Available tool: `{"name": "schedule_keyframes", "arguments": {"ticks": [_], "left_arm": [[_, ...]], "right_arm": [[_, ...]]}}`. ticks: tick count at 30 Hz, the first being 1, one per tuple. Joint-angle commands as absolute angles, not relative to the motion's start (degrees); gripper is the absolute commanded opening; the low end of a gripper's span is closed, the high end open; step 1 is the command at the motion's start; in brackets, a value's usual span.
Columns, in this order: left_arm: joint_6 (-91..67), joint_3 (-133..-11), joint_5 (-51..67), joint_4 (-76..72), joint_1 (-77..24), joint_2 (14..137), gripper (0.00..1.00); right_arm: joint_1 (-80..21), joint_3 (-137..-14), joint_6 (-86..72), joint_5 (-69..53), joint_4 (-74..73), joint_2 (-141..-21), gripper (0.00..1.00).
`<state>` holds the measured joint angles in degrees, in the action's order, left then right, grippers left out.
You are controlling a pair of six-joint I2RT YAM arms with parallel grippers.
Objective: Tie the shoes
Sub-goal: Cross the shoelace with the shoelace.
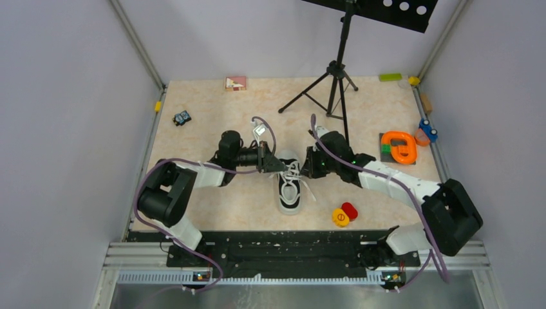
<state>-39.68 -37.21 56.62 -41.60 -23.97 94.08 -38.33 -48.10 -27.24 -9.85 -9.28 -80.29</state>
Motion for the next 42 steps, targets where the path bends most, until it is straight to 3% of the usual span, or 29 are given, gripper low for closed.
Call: {"name": "schedule_keyframes", "arguments": {"ticks": [1,10,13,16,31,35,38,39,42], "left_arm": [[-40.08,-39.52,57.93,-44.57,-23.64,94.96,0.00],[-40.35,-39.88,59.63,-44.40,-23.64,95.44,0.00],[-40.25,-39.80,59.46,-44.38,-23.64,95.36,0.00],[-40.38,-39.93,59.49,-44.31,-23.64,95.34,0.00],[-39.98,-39.57,60.28,-43.81,-23.64,95.25,0.00],[-39.81,-39.50,60.28,-43.86,-23.64,95.18,0.00],[-39.81,-39.40,60.14,-43.90,-23.64,95.18,0.00],[-39.89,-39.40,60.11,-43.94,-23.64,95.12,0.00],[-39.90,-39.49,60.03,-44.00,-23.64,95.10,0.00]], "right_arm": [[-38.41,-44.83,-28.07,-11.98,-6.38,-73.94,0.00],[-40.03,-45.95,-25.74,-14.72,-7.41,-74.47,0.00],[-39.15,-47.02,-27.22,-10.01,-8.27,-75.03,0.25],[-37.48,-49.49,-28.22,-8.96,-9.19,-77.51,0.36],[-36.83,-57.63,-23.19,-11.98,-12.52,-90.25,0.38],[-36.83,-57.56,-23.27,-11.94,-11.75,-90.63,0.31],[-36.83,-57.61,-23.30,-11.85,-11.44,-89.90,0.03],[-36.83,-57.32,-23.37,-11.48,-11.32,-89.17,0.00],[-36.91,-56.18,-22.99,-11.08,-11.21,-86.32,0.00]]}}
